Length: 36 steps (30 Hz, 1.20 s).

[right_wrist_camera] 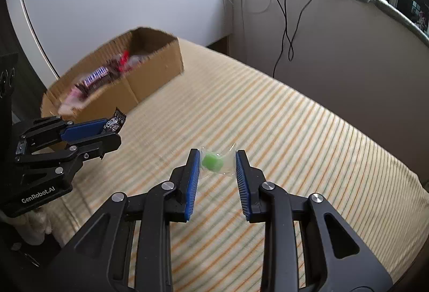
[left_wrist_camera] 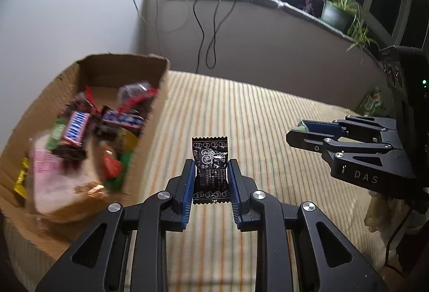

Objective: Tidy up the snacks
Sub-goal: 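Carry both snacks into the box and open both tools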

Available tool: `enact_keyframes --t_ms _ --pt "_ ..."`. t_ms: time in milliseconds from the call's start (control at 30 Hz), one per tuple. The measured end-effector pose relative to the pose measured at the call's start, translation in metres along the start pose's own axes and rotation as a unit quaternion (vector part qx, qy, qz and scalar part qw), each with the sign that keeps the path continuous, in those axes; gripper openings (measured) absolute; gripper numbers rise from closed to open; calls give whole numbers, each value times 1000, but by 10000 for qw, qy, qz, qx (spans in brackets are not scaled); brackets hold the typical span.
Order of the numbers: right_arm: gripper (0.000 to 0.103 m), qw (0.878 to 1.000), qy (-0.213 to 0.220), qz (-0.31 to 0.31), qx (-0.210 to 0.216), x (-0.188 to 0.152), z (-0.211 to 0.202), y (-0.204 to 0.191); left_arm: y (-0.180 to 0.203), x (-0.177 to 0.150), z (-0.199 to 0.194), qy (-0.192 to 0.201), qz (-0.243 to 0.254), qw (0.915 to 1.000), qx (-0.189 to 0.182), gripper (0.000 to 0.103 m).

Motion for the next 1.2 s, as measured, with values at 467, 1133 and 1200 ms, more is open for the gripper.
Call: enact_keyframes --t_ms 467,1133,1200 --pt "28 9994 340 -48 98 56 -10 -49 -71 15 -43 448 -343 9981 255 23" --pt "28 9967 353 -193 706 153 37 -112 -119 37 -44 546 -372 9971 385 23" --pt "28 9967 308 -205 717 161 46 -115 -119 39 -43 544 -361 9971 393 23"
Point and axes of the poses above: each gripper's, at about its wrist camera, not at the fingertips, and z roughly the way its jaws point, y to its right, x to its top, the point moved 5 cm from there along z, roughly the way its jaws point, and after that the axes turned 10 degrees about -y, right-handed, at the moved point
